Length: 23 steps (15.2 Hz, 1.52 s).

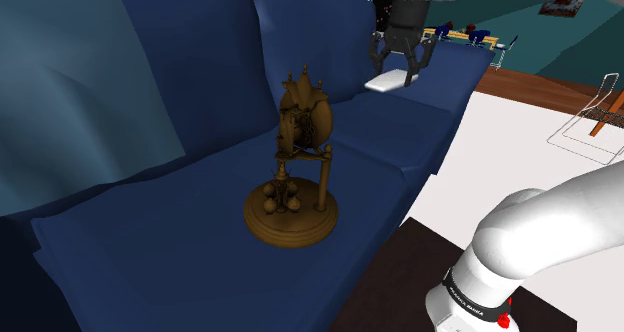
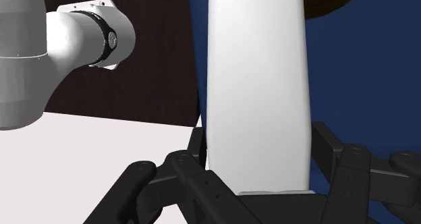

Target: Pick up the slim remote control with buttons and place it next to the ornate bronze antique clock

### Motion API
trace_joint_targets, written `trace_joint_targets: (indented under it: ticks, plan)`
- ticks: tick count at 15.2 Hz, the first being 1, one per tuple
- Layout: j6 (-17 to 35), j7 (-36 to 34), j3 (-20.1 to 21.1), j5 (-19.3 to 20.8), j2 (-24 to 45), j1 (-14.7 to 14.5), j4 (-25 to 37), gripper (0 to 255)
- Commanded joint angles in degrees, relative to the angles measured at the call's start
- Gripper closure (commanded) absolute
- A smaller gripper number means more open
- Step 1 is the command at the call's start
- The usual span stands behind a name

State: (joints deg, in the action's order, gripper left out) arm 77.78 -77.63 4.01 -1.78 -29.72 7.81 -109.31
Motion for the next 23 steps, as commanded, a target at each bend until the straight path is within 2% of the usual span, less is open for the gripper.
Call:
trace_joint_targets:
  ticks: [1,23]
  plan:
    - [1.48,0.11,-0.05,-0.01,-0.72,-0.01,-2.17,255]
    - [17.7,0.31,0.26,-0.45,-5.29,-0.28,-22.95,255]
